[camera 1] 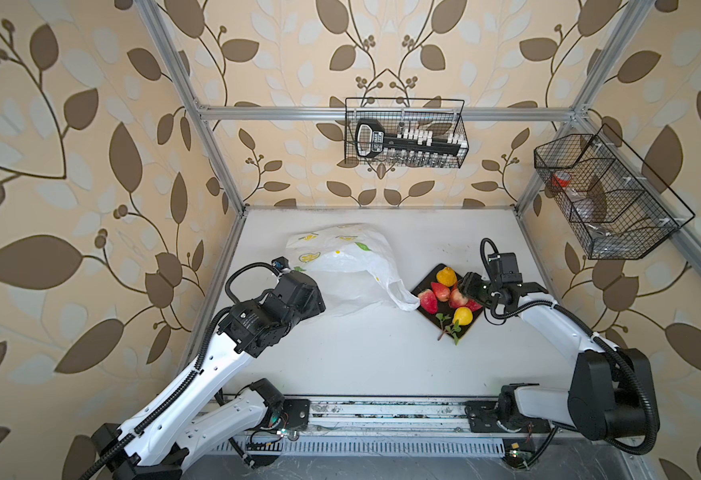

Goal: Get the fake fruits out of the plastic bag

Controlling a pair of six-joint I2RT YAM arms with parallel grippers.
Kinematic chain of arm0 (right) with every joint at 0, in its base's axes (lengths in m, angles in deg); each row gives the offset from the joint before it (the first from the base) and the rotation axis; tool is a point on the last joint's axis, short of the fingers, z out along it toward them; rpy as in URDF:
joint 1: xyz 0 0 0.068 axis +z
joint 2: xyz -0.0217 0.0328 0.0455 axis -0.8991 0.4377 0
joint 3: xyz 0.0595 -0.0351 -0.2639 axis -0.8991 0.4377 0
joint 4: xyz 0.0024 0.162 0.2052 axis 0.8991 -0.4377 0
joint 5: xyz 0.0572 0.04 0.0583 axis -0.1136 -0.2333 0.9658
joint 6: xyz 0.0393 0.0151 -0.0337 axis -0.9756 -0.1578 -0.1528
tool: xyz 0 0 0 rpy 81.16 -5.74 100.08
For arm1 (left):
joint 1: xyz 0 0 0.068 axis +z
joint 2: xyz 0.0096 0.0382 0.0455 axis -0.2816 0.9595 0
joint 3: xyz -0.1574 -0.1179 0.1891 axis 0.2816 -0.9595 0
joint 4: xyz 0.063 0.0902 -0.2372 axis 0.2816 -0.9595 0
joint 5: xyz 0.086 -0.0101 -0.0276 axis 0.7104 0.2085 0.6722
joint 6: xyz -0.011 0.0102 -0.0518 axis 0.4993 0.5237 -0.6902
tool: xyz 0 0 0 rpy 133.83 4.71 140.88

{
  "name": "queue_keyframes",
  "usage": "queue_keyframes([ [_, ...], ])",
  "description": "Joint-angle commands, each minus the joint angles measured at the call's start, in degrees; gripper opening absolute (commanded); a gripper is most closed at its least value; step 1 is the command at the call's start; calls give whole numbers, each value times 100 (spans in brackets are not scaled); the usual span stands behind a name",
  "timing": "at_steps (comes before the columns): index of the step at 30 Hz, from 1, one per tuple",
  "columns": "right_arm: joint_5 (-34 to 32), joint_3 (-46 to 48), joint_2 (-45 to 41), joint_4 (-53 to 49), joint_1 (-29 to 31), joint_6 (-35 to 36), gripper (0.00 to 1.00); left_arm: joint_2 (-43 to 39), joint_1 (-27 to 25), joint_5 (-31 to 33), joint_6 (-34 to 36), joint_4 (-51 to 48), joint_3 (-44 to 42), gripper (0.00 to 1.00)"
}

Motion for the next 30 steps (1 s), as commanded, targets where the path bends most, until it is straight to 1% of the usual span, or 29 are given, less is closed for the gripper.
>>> queue_keyframes([
  [1, -330, -150, -387, -160, -70, 156, 71, -118, 22, 403, -78, -376, 263, 88],
  [2, -399, -195, -480, -202, -77, 201, 72, -123, 16, 474, -62, -434, 329, 91],
  [3, -502, -236, -577, -273, -87, 250, 73, -128, 23, 535, -23, -493, 435, 98],
  [6, -870, -266, -988, -342, -113, 335, 75, -89, 21, 711, 137, -651, 751, 99],
  [9, -1482, -94, -1472, -152, -112, 377, 75, 13, 18, 987, 335, -739, 1014, 99],
  [11, -1986, 180, -1813, 137, -116, 392, 75, 88, 21, 1267, 518, -683, 1092, 99],
  [13, -2669, 628, -2139, 731, -120, 428, 75, 180, 52, 1643, 766, -443, 1043, 99],
  [16, -3430, 1348, -2371, 1822, -114, 660, 75, 301, 252, 2001, 1347, 444, 693, 99],
  [17, -3574, 1549, -2356, 2244, -115, 767, 75, 344, 362, 2009, 1548, 744, 571, 99],
  [19, -3876, 1971, -2136, 3127, -114, 1041, 74, 501, 663, 1784, 1960, 1492, 274, 98],
  [21, -4116, 2140, -1832, 3643, -122, 1101, 74, 736, 963, 1245, 2248, 1988, 74, 97],
  [22, -4195, 2163, -1652, 3829, -124, 1127, 74, 905, 1106, 968, 2304, 2109, 8, 96],
  [24, -4307, 2165, -1384, 4074, -124, 1127, 73, 1202, 1279, 726, 2221, 2122, -67, 94],
  [26, -4239, 2314, -1188, 4607, -130, 1333, 74, 1302, 1388, 658, 2258, 2433, -356, 93],
  [28, -4080, 2511, -959, 5258, -138, 1533, 75, 1182, 1498, 684, 2466, 3248, -936, 93],
  [30, -3768, 2594, -673, 5706, -148, 1698, 75, 1021, 1656, 824, 2837, 4044, -1494, 93],
])
